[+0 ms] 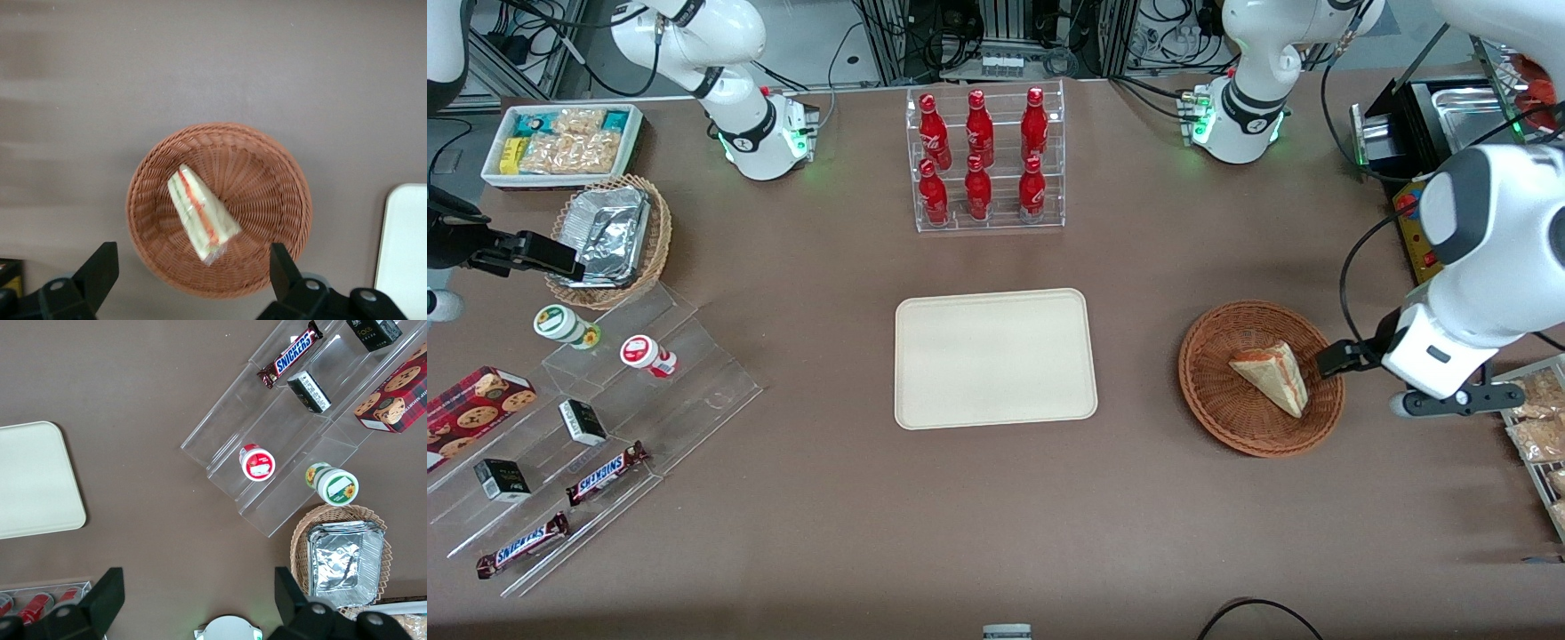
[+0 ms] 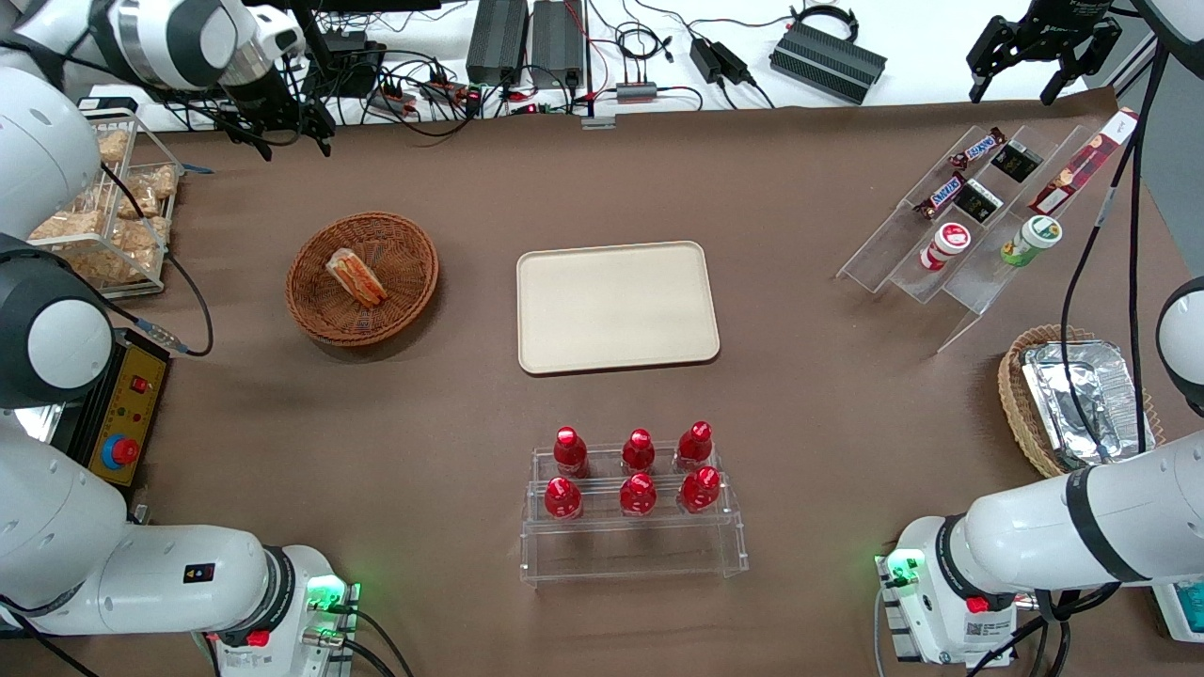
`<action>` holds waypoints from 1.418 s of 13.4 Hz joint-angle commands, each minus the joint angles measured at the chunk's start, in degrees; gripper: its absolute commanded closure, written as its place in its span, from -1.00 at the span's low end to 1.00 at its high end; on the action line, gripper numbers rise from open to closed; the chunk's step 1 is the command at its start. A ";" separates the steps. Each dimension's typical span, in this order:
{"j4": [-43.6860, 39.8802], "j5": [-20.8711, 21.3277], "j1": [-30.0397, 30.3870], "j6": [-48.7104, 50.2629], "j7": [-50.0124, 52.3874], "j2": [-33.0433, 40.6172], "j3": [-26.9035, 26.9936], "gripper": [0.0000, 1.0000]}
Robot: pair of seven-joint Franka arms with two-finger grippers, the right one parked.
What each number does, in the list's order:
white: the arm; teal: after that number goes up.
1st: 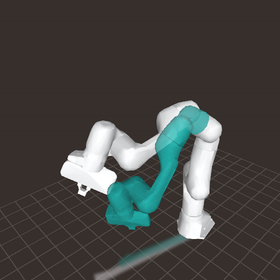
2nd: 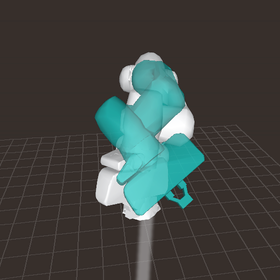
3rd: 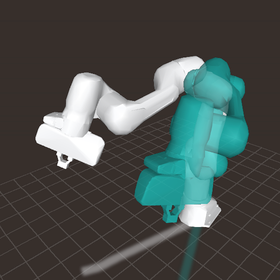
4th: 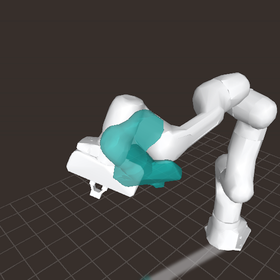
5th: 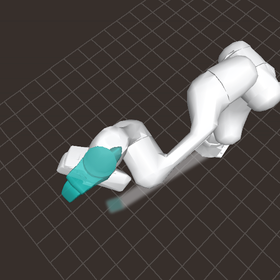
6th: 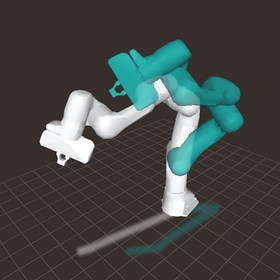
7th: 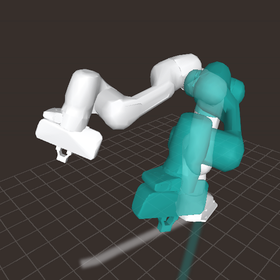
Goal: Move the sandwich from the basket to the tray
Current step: 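Move the left gripper over the wrapped sandwich in the wicker basket, then lower the left gripper and close it on the sandwich's wrapped edge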
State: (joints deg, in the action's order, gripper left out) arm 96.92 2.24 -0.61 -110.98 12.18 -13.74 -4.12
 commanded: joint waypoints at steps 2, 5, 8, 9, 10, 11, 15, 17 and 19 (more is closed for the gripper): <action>10.01 0.40 -0.44 -10.62 13.70 2.40 -0.19 -0.99; 20.20 0.31 -0.27 -20.91 21.38 5.30 -0.19 -0.99; 27.25 -1.71 -0.26 -29.71 25.69 6.19 -0.19 -0.99; 28.22 -1.71 -0.35 -31.21 26.84 5.84 -0.19 -0.99; 28.93 -1.71 -0.44 -31.66 27.02 5.40 -0.27 -0.99; 29.72 -1.71 -0.36 -31.84 27.02 5.40 -0.28 -0.99; 31.13 -1.62 -0.18 -31.93 27.02 4.35 -0.19 -0.99; 32.10 -1.71 0.26 -31.93 27.02 4.34 -0.19 -0.99; 32.45 -1.71 0.26 -32.54 27.11 3.82 -0.19 -0.99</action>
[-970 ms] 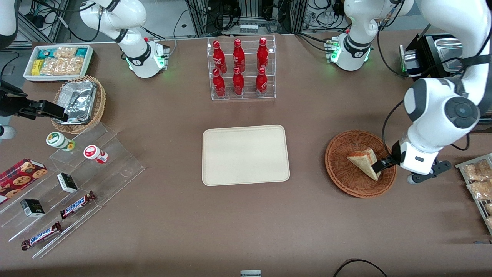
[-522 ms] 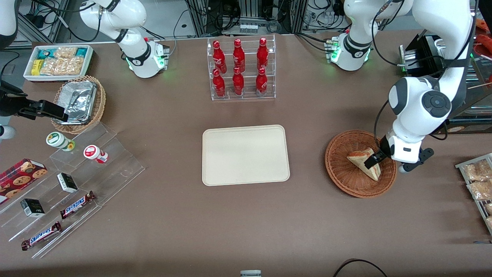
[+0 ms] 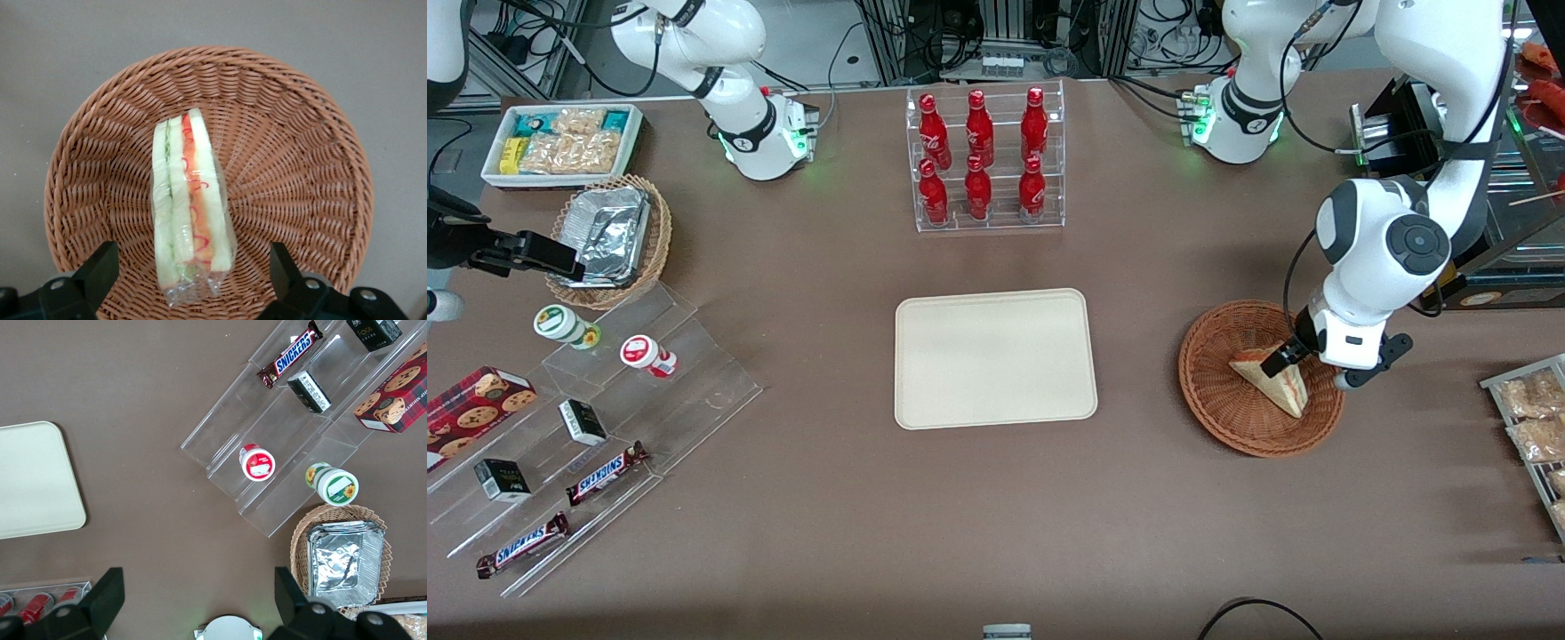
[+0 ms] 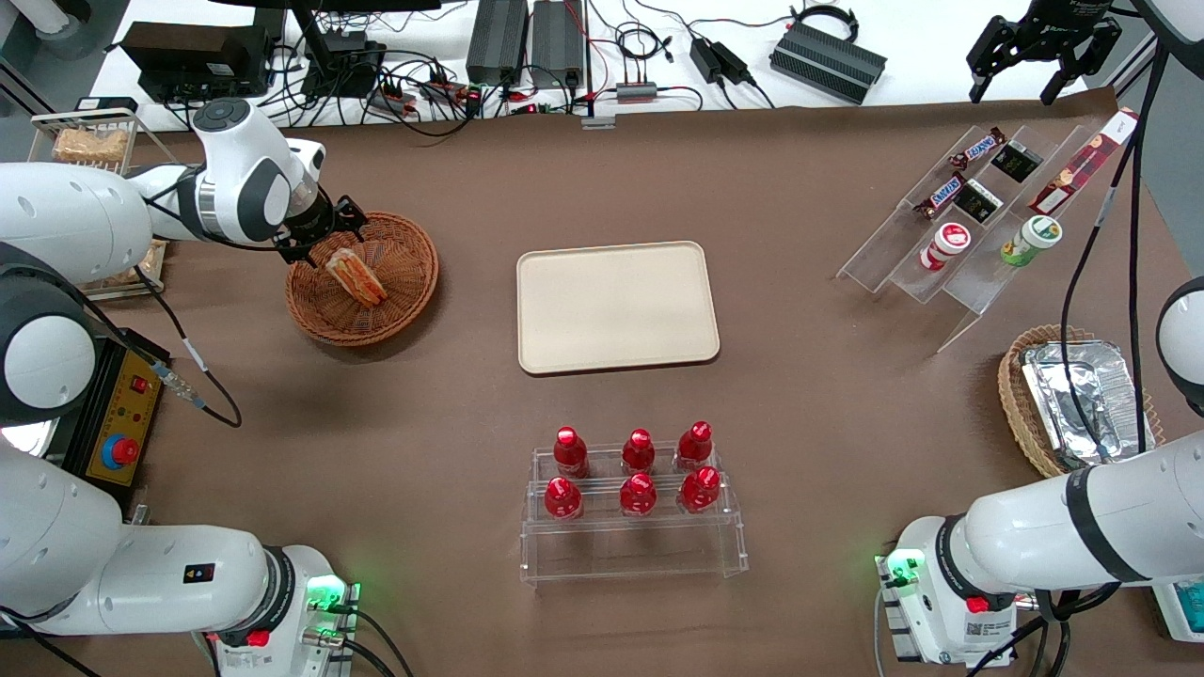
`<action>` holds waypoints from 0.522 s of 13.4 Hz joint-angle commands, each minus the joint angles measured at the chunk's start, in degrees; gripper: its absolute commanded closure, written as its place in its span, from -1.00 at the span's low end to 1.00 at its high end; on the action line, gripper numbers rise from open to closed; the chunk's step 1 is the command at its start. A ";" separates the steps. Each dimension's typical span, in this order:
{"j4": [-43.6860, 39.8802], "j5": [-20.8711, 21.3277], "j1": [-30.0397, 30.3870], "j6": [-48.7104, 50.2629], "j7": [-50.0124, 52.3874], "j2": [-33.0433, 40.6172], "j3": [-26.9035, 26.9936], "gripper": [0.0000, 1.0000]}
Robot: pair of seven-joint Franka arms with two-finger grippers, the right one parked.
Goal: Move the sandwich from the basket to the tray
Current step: 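Lower the left gripper and close it on the sandwich's wrapped edge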
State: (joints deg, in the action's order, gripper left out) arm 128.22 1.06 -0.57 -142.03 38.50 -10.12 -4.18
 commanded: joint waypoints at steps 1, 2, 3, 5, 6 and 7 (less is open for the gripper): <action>2.12 -0.53 0.22 -2.62 0.96 0.19 -0.04 -0.99; 3.08 -0.53 0.22 -4.46 2.01 0.28 -0.04 -0.99; 3.35 -0.53 0.22 -5.52 3.06 -0.16 -0.04 -0.99; 3.79 -0.53 0.22 -6.76 3.60 -0.95 -0.04 -0.99; 3.88 -0.53 0.22 -7.29 3.60 -1.30 -0.04 -0.99; 3.88 -0.53 0.22 -7.47 3.60 -1.74 -0.04 -0.99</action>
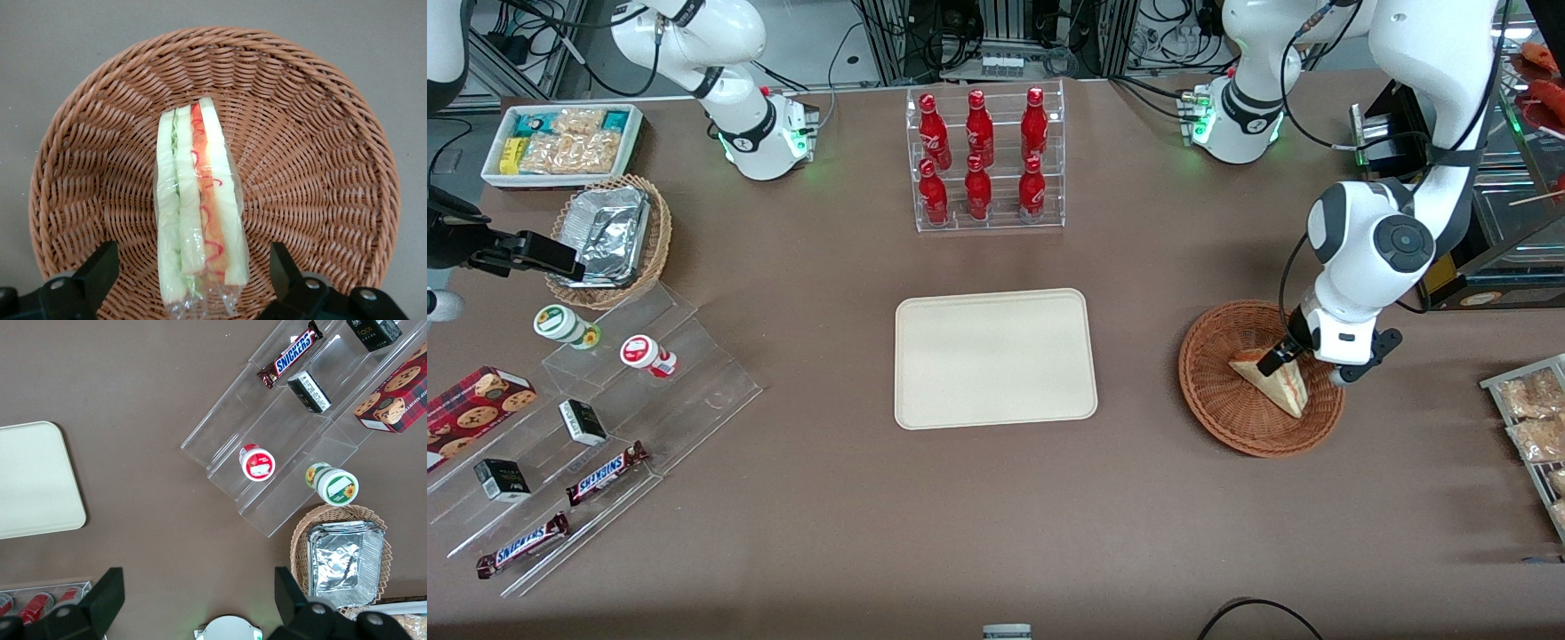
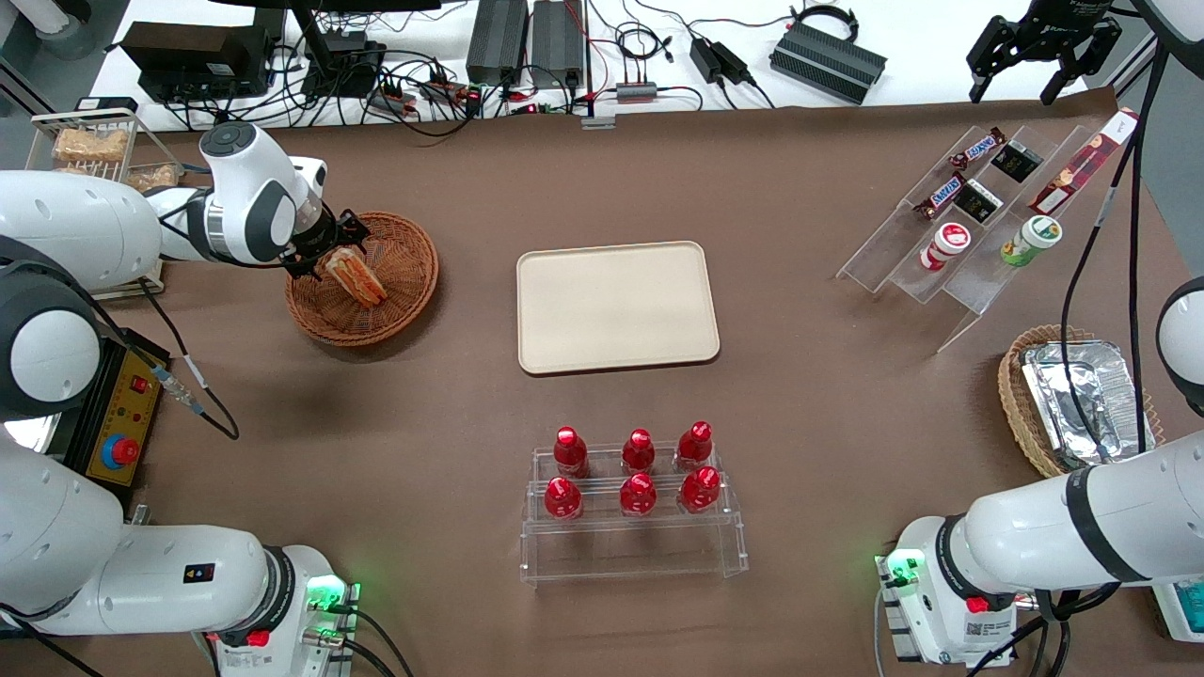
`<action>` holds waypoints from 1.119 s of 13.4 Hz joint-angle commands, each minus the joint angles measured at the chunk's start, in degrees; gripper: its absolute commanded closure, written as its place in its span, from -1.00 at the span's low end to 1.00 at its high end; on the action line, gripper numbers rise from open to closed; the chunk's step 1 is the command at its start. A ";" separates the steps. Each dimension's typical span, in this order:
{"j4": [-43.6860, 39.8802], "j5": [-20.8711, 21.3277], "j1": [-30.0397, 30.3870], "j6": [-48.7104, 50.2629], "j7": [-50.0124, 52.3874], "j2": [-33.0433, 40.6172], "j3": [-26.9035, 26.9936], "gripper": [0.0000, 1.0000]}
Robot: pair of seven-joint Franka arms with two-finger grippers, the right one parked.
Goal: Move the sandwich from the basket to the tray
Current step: 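Lower the left gripper and close it on the sandwich's wrapped edge, then lift the sandwich and carry it with the left gripper to the tray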
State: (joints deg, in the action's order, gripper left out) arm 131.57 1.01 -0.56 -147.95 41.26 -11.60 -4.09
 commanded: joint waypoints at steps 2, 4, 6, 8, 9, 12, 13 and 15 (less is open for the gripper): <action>0.44 -0.49 0.21 -2.60 0.93 -1.14 -0.13 -0.70; 0.00 -0.57 0.21 -2.52 1.28 -1.49 -0.13 0.48; -0.52 -0.57 0.21 -2.08 2.33 -1.32 -0.13 1.00; -1.14 -0.57 0.04 -1.90 2.25 -0.79 -0.13 1.00; -1.58 -0.49 0.04 -0.77 2.08 0.25 -0.13 1.00; -7.18 0.30 -0.23 11.49 1.02 3.68 -0.21 1.00; -10.16 0.39 -0.40 16.42 -0.11 4.56 -0.39 1.00; -15.70 0.39 -1.01 24.60 -2.40 5.62 -1.52 1.00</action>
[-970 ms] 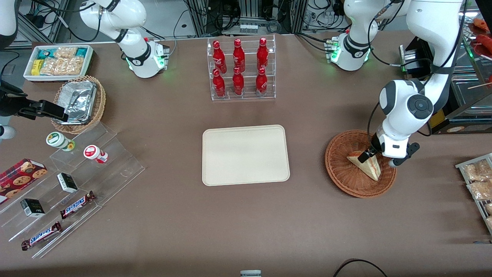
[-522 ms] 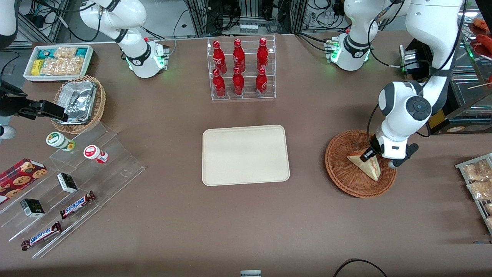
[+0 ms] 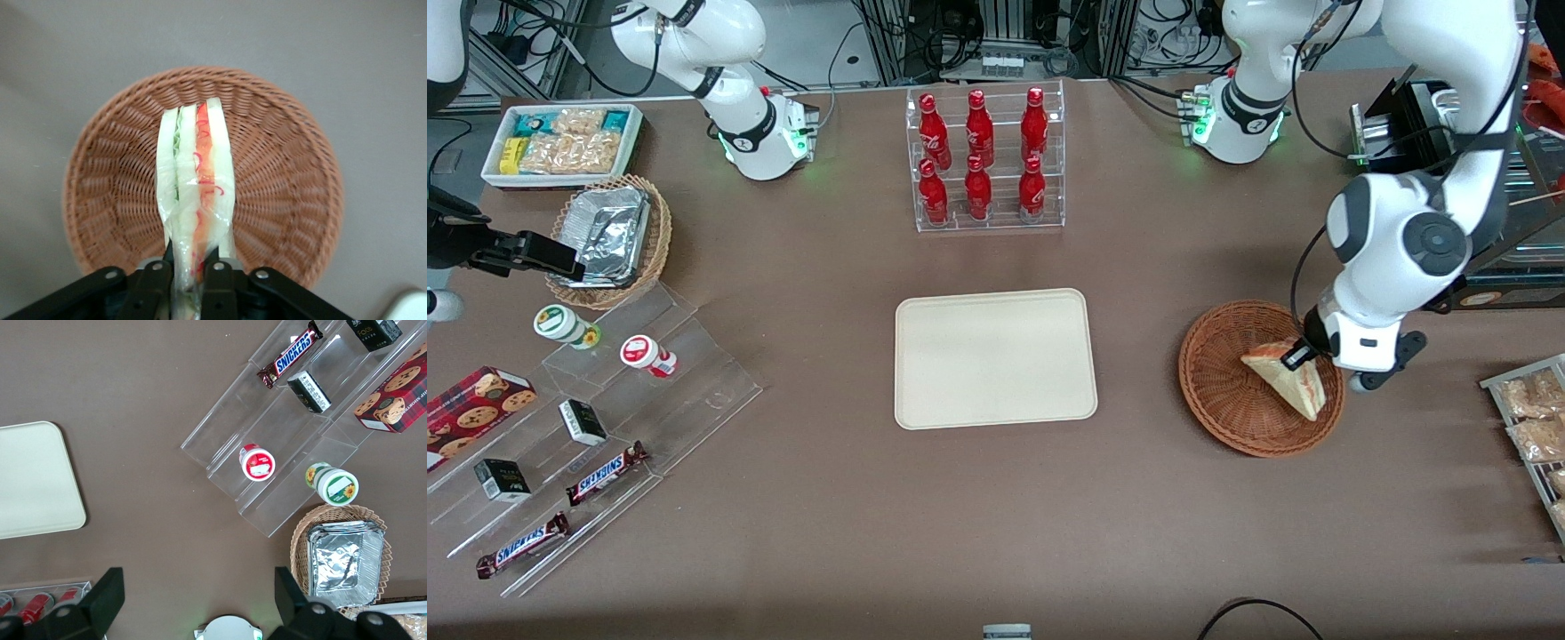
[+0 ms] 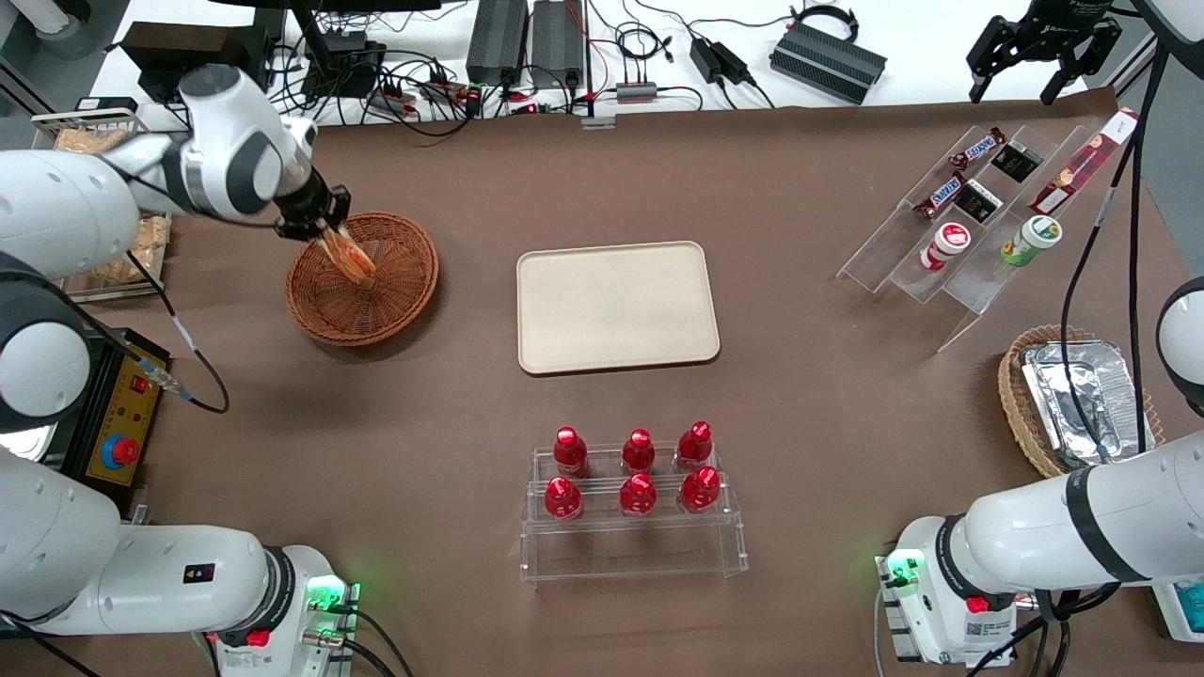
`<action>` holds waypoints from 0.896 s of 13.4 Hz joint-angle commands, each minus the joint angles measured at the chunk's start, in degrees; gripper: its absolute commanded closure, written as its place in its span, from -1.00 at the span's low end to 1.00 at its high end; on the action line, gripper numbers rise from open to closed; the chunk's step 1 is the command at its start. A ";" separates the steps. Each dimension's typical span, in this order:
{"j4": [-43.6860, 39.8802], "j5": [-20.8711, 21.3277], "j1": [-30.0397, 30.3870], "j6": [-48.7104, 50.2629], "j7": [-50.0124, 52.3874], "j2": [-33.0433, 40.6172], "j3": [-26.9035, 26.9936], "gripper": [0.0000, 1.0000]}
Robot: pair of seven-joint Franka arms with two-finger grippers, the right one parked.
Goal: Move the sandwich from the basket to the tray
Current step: 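Lift the sandwich and carry it with the left gripper to the tray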
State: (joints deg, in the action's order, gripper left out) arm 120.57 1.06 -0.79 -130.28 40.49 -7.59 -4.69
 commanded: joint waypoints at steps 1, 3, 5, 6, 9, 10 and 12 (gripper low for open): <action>-7.51 0.52 -1.23 10.28 -1.73 1.61 -1.98 1.00; -13.31 0.61 -2.28 16.09 -1.82 1.00 -5.05 1.00; -16.06 0.61 -4.56 19.18 -1.55 0.56 -7.43 1.00; -16.41 0.70 -6.75 19.28 -1.38 0.56 -7.61 1.00; -18.25 0.61 -13.69 19.28 -0.76 -1.63 -7.61 1.00; -19.74 0.61 -15.97 19.28 -0.68 -3.12 -7.70 1.00; -23.08 0.79 -20.46 19.28 -0.06 -6.81 -7.62 1.00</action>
State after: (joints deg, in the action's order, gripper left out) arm 103.00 1.10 -17.53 -112.44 39.58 -9.77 -12.83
